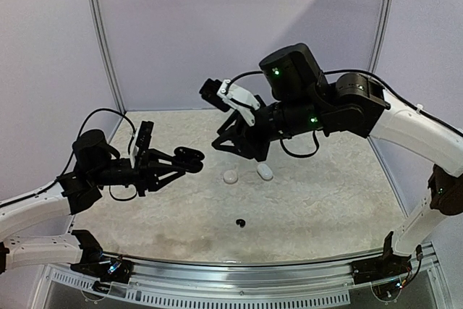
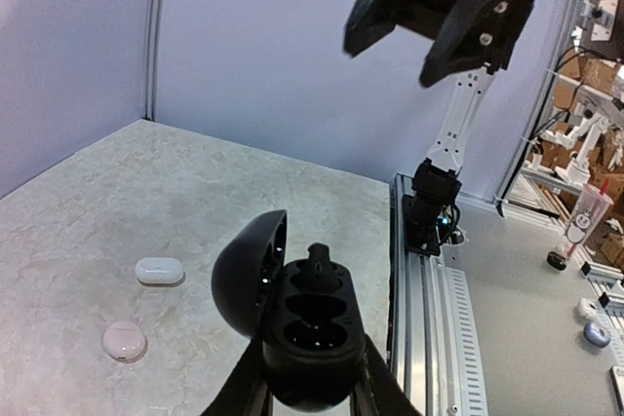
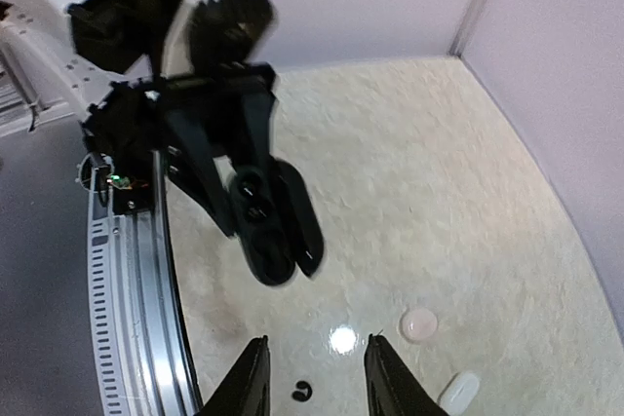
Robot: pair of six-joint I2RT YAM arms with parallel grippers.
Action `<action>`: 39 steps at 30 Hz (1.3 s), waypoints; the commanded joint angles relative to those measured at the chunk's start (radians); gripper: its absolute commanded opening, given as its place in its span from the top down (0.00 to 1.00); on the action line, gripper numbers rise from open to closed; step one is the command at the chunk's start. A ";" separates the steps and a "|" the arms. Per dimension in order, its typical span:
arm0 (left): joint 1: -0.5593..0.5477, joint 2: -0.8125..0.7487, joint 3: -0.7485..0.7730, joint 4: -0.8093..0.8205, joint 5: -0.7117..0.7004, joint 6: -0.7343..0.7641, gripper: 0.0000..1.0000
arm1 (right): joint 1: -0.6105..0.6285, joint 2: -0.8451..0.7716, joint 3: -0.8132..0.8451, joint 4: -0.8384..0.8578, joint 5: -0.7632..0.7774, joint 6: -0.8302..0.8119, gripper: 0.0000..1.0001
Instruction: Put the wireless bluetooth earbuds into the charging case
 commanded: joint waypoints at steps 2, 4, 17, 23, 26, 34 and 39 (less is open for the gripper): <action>0.063 -0.043 -0.023 -0.003 -0.064 -0.048 1.00 | -0.102 -0.027 -0.190 0.058 0.017 0.262 0.62; 0.086 -0.059 -0.027 -0.018 -0.068 -0.047 1.00 | -0.113 0.014 -0.221 0.027 0.019 0.315 0.63; 0.121 -0.123 -0.039 -0.077 -0.061 -0.022 1.00 | -0.135 0.383 -0.230 -0.123 -0.163 0.469 0.79; 0.123 -0.119 -0.039 -0.073 -0.056 -0.016 1.00 | -0.134 0.421 -0.279 -0.111 -0.164 0.475 0.82; 0.123 -0.115 -0.042 -0.065 -0.057 -0.016 1.00 | -0.135 0.426 -0.303 -0.105 -0.164 0.476 0.83; 0.123 -0.112 -0.043 -0.061 -0.056 -0.014 1.00 | -0.149 0.453 -0.294 -0.069 -0.173 0.485 0.83; 0.124 -0.113 -0.045 -0.062 -0.055 -0.014 1.00 | -0.178 0.438 -0.304 -0.039 -0.166 0.507 0.84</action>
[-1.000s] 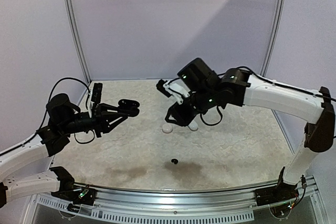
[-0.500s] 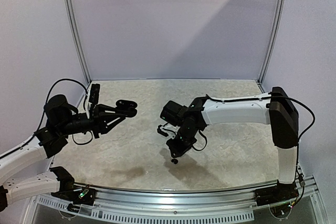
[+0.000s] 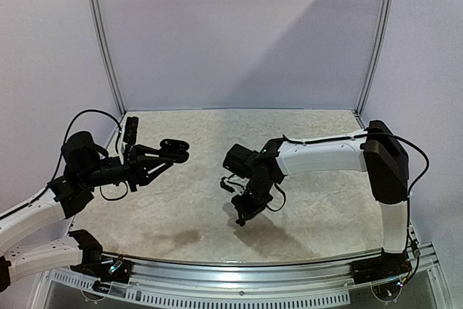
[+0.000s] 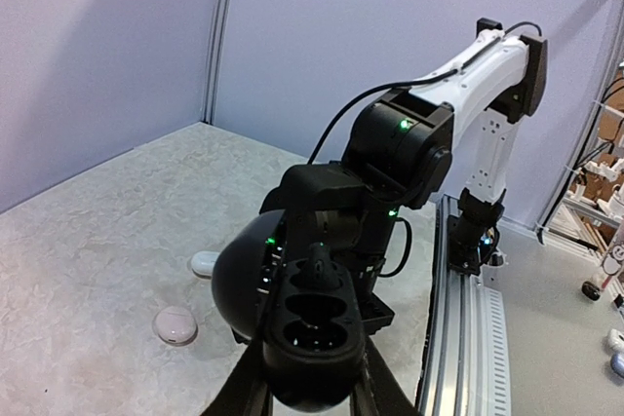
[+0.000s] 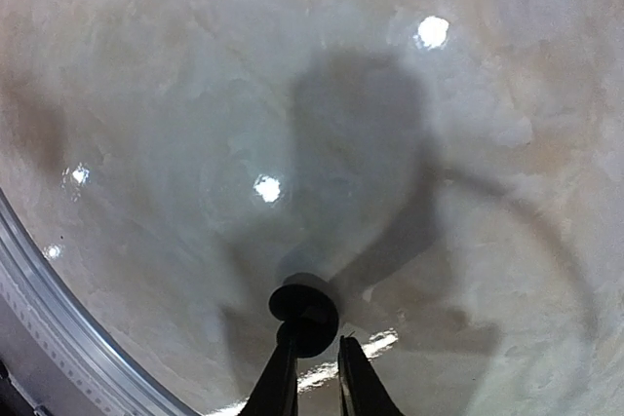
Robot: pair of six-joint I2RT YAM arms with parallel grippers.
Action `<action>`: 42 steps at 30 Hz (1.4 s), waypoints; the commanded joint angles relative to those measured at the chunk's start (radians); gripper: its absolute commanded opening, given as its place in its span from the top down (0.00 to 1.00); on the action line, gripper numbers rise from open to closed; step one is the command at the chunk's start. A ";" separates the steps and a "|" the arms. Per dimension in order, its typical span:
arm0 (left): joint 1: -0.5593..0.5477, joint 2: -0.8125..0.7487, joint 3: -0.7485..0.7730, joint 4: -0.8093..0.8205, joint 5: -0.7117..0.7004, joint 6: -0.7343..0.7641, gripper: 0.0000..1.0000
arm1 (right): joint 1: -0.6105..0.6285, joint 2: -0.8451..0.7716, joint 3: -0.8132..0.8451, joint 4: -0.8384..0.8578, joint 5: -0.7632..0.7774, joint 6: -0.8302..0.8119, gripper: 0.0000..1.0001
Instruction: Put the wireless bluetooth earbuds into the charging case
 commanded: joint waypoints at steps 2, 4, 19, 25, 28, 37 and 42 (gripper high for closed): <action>0.013 0.003 -0.014 0.004 0.000 0.015 1.00 | -0.036 0.001 -0.003 0.049 0.000 0.026 0.84; 0.013 0.004 -0.013 0.005 0.001 0.016 1.00 | -0.037 0.013 0.007 0.052 -0.010 0.022 0.84; 0.013 0.003 -0.011 0.001 0.003 0.022 1.00 | -0.036 0.055 -0.003 0.028 -0.077 -0.032 0.80; 0.013 0.005 -0.012 0.003 0.003 0.023 1.00 | -0.027 0.041 -0.016 0.016 -0.084 -0.037 0.78; 0.013 0.006 -0.013 0.008 0.003 0.024 1.00 | -0.023 0.041 -0.020 0.014 -0.082 -0.037 0.78; 0.013 0.003 -0.015 0.004 0.005 0.026 1.00 | -0.015 0.043 -0.021 0.014 -0.089 -0.037 0.81; 0.013 0.003 -0.016 0.004 0.006 0.029 1.00 | -0.013 0.042 -0.026 0.022 -0.108 -0.035 0.81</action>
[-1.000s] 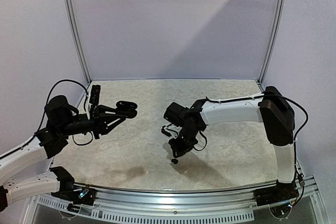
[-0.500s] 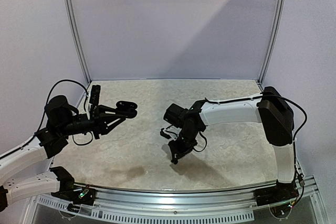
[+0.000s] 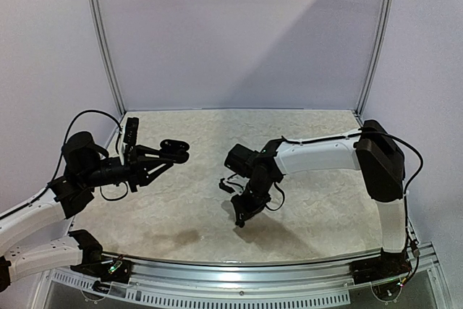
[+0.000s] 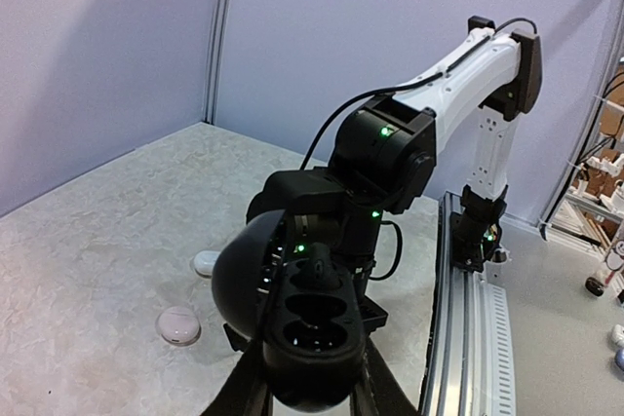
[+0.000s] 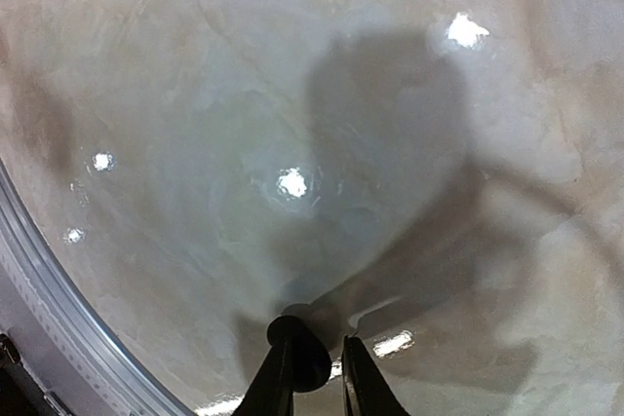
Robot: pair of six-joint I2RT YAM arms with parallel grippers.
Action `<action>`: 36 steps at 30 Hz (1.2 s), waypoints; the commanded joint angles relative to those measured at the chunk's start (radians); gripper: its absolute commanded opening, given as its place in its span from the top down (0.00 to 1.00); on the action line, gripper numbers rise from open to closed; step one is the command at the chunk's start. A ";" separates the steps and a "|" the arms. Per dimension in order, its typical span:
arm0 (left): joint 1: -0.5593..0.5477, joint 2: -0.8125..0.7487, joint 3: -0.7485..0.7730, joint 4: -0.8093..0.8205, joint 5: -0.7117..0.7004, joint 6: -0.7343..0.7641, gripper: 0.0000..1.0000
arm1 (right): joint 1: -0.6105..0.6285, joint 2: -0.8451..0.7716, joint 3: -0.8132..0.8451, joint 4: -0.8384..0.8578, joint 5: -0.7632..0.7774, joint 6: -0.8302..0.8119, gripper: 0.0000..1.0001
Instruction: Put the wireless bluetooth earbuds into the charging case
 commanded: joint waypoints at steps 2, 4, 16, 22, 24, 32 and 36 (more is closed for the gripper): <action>0.012 0.001 -0.013 0.002 0.006 0.014 1.00 | 0.014 0.006 -0.026 -0.015 -0.023 -0.004 0.82; 0.012 0.000 -0.014 0.000 0.008 0.015 1.00 | 0.016 0.006 -0.028 -0.012 -0.025 -0.001 0.83; 0.012 -0.001 -0.015 -0.002 0.010 0.020 1.00 | 0.017 -0.011 -0.029 -0.008 -0.056 -0.001 1.00; 0.012 -0.005 -0.013 -0.005 0.018 0.032 1.00 | 0.018 -0.051 -0.006 -0.011 -0.037 0.005 1.00; 0.012 -0.006 -0.014 -0.007 0.020 0.035 1.00 | 0.016 -0.082 0.014 -0.023 0.010 0.008 1.00; 0.012 -0.009 -0.009 -0.001 0.039 0.044 1.00 | 0.017 -0.214 0.199 -0.125 0.295 -0.045 1.00; 0.009 -0.009 -0.001 0.003 0.059 0.053 1.00 | 0.045 -0.287 0.311 -0.120 0.478 -0.118 1.00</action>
